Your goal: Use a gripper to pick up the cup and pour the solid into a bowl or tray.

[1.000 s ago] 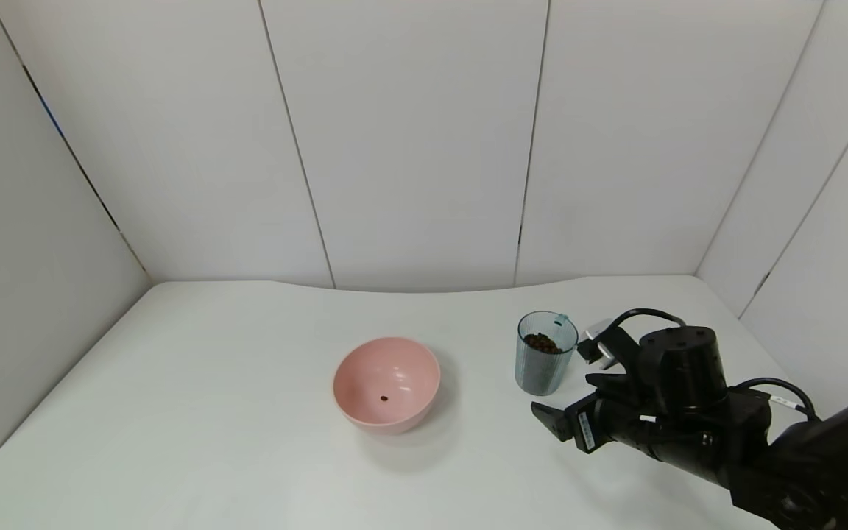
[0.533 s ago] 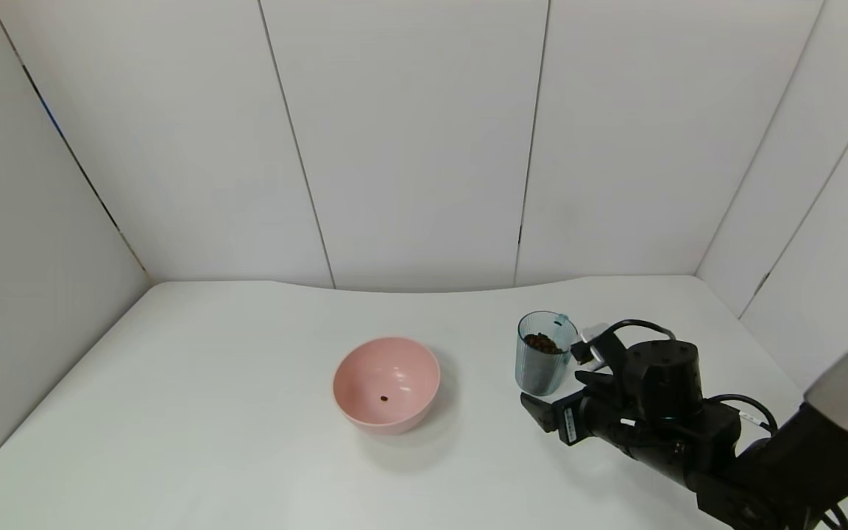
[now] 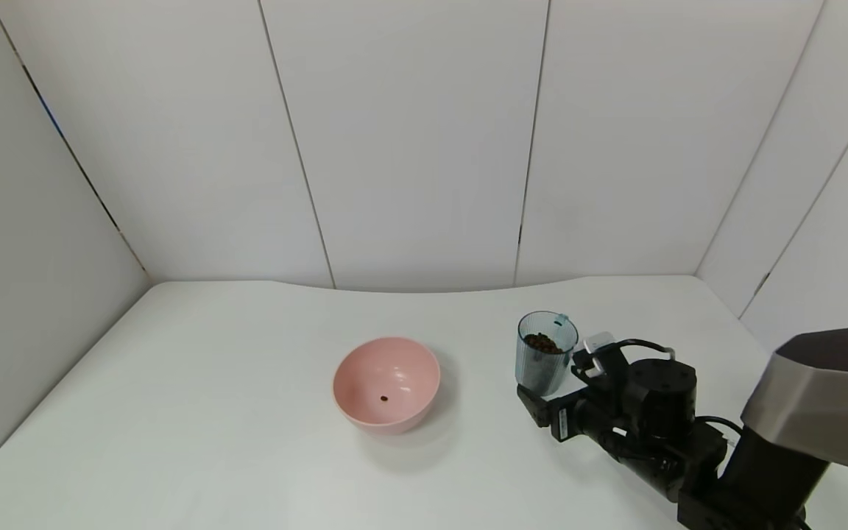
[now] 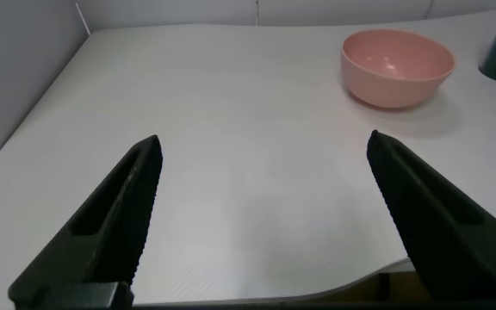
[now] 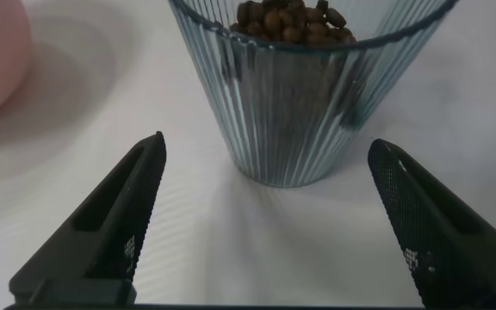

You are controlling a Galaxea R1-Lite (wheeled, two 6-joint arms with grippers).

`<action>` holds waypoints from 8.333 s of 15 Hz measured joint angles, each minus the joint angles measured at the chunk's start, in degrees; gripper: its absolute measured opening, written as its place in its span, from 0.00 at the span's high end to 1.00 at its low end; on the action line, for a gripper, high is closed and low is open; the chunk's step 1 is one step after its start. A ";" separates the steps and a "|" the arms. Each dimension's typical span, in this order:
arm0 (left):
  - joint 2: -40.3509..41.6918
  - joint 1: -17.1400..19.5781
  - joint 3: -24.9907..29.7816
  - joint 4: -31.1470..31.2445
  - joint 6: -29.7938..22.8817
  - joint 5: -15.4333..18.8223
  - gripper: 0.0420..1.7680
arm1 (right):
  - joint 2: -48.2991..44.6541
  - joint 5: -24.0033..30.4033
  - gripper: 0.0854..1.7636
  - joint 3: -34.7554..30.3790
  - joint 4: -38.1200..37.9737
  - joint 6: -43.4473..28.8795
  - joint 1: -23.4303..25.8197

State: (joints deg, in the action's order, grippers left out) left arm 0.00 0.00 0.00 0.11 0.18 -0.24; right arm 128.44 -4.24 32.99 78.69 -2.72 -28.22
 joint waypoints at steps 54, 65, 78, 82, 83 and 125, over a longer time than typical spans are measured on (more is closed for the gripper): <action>0.00 0.00 0.00 -0.01 0.00 0.02 0.03 | 13.35 -2.73 0.03 13.24 10.73 1.24 1.13; 0.00 0.00 0.00 -0.01 0.00 0.00 0.03 | 13.37 -2.76 0.25 13.24 10.75 1.24 1.05; 0.00 0.00 0.00 0.00 0.00 0.02 0.03 | 0.56 -2.10 0.25 17.03 -11.47 5.83 -1.18; 0.00 0.00 0.00 -0.01 0.00 0.02 0.03 | -2.61 -2.72 0.25 20.53 -19.54 11.06 -3.44; 0.00 0.00 0.00 -0.01 0.00 0.00 0.03 | -3.24 -2.78 0.25 21.58 -21.16 12.21 -4.00; 0.00 0.00 0.00 -0.01 0.00 0.00 0.03 | -2.15 -27.84 0.26 48.82 -60.86 54.94 -17.88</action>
State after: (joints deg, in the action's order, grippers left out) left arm 0.00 0.00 0.00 0.10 0.18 -0.24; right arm 126.29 -32.09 81.81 17.83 52.22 -46.10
